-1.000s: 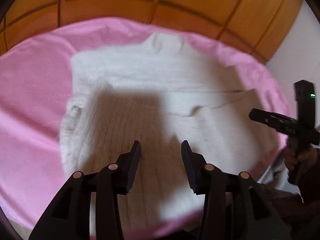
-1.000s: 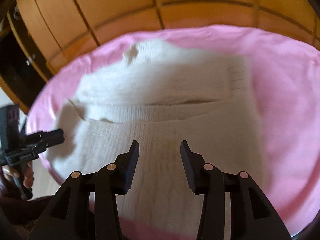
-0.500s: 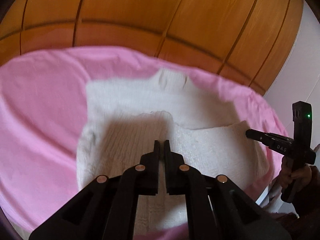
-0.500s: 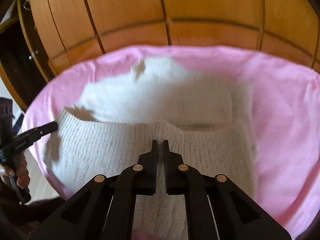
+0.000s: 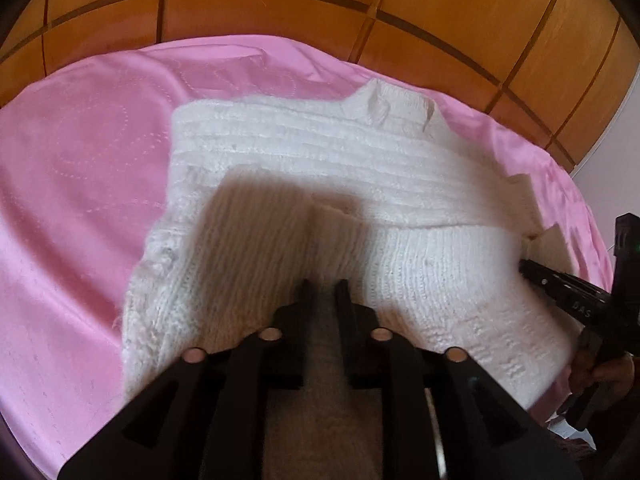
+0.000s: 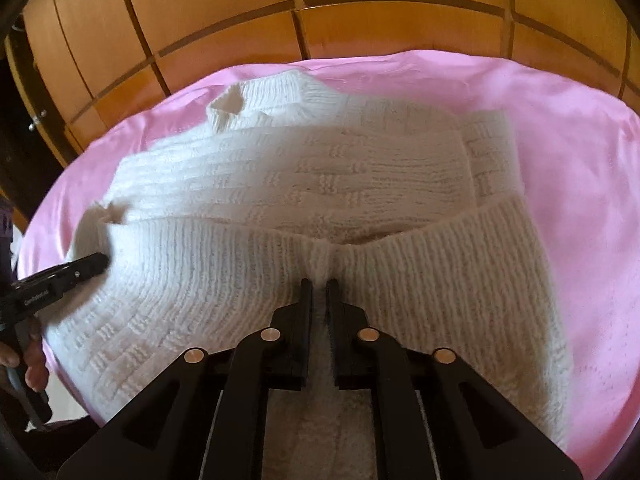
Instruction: Fold small clothes
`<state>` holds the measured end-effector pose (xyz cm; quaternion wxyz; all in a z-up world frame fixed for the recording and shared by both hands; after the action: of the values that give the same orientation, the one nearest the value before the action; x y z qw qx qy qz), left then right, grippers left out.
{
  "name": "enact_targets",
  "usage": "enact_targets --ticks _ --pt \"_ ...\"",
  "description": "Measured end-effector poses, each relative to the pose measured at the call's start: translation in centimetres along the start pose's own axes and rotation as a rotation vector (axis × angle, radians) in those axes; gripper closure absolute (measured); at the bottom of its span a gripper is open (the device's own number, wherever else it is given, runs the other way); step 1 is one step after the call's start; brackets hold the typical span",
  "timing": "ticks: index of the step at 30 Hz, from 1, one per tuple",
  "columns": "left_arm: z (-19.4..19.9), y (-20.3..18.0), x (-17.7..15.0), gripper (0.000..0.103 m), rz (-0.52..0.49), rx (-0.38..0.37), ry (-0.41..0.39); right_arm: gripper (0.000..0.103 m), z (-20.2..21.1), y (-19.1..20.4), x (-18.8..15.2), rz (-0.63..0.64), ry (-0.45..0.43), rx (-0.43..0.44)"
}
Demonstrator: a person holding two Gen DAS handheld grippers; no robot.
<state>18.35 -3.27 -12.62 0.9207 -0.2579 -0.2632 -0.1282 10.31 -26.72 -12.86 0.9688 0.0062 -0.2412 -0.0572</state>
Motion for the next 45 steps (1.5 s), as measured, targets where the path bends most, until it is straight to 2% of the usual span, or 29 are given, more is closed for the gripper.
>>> enact_targets --ticks 1,2,3,5,7,9,11,14,16,17,19,20,22,24,25,28,30,33,35,40,42,45 --pt "0.5 -0.2 0.0 0.083 -0.009 0.005 -0.003 0.096 0.2 0.1 0.0 0.003 -0.001 -0.002" --pt "1.0 -0.3 0.0 0.075 -0.016 0.002 -0.012 0.089 0.5 0.2 0.1 0.004 -0.001 0.004" --pt "1.7 -0.4 0.0 0.066 -0.024 -0.005 -0.029 0.074 0.7 0.2 0.2 0.001 -0.003 0.015" --pt "3.3 -0.2 -0.1 0.063 -0.028 0.003 -0.060 0.056 1.5 0.4 0.5 -0.003 -0.023 0.029" --pt "4.6 0.6 -0.1 0.063 -0.016 0.001 -0.077 0.054 2.2 0.4 0.6 0.002 -0.045 0.017" --pt "5.2 1.6 0.1 0.058 -0.029 0.038 -0.088 0.054 2.6 0.1 0.7 -0.007 -0.049 0.023" --pt "5.0 2.5 0.3 0.056 -0.022 0.027 -0.066 0.054 3.0 -0.1 1.2 -0.010 -0.061 0.019" --pt "4.4 2.9 0.8 0.047 -0.043 0.021 -0.054 0.054 4.2 -0.8 1.5 -0.007 -0.083 0.008" --pt "3.8 2.8 1.2 0.047 -0.079 0.020 -0.037 0.052 5.5 -2.0 1.7 0.011 -0.107 -0.027" --pt "3.4 2.7 1.4 0.047 -0.093 0.026 -0.028 0.044 6.0 -2.9 1.7 0.013 -0.119 -0.059" --pt "2.7 2.4 1.4 0.050 -0.131 0.024 -0.007 0.042 6.9 -4.8 1.6 0.002 -0.134 -0.105" --pt "2.4 2.3 1.4 0.057 -0.147 0.032 0.004 0.042 7.1 -5.8 1.4 -0.005 -0.131 -0.120" --pt "1.9 2.1 1.2 0.064 -0.167 0.042 0.022 0.042 6.8 -7.8 0.7 -0.015 -0.104 -0.163" --pt "1.9 2.2 1.1 0.076 -0.173 0.046 0.015 0.042 6.1 -9.0 0.0 -0.031 -0.073 -0.177" --pt "2.0 2.2 1.0 0.078 -0.173 0.049 0.009 0.042 5.8 -9.2 -0.2 -0.037 -0.061 -0.172" --pt "2.3 2.5 0.8 0.093 -0.175 0.057 -0.001 0.054 4.9 -8.8 -0.4 -0.022 -0.049 -0.159" --pt "2.8 2.4 0.8 0.096 -0.181 0.060 -0.018 0.089 4.4 -8.2 -0.5 0.011 -0.041 -0.188" --pt "3.8 2.3 0.9 0.097 -0.189 0.064 -0.047 0.096 4.4 -7.7 -0.6 0.047 -0.041 -0.224" --pt "4.7 2.3 0.9 0.097 -0.176 0.054 -0.066 0.097 5.2 -7.6 -0.5 0.061 -0.053 -0.247" --pt "8.0 2.4 1.5 0.097 -0.121 -0.020 -0.127 0.098 9.5 -7.4 1.6 0.039 -0.134 -0.199" --pt "9.0 2.8 2.6 0.097 -0.081 -0.071 -0.153 0.098 10.4 -7.7 3.2 0.011 -0.167 -0.175" --pt "9.6 3.6 4.8 0.097 -0.031 -0.105 -0.193 0.098 10.3 -8.1 6.2 -0.035 -0.198 -0.146"
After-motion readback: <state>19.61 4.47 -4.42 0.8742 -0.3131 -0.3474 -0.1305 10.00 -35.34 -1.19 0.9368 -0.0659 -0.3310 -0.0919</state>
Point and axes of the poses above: each gripper's, at about its wrist camera, not at the fingertips, and z roughly against the way its jaws point, y to its left, x to its top, the point moved 5 cm from there along -z, roughly the way its jaws point, and after that the axes turned 8 degrees about -x, right-handed, at the moved point
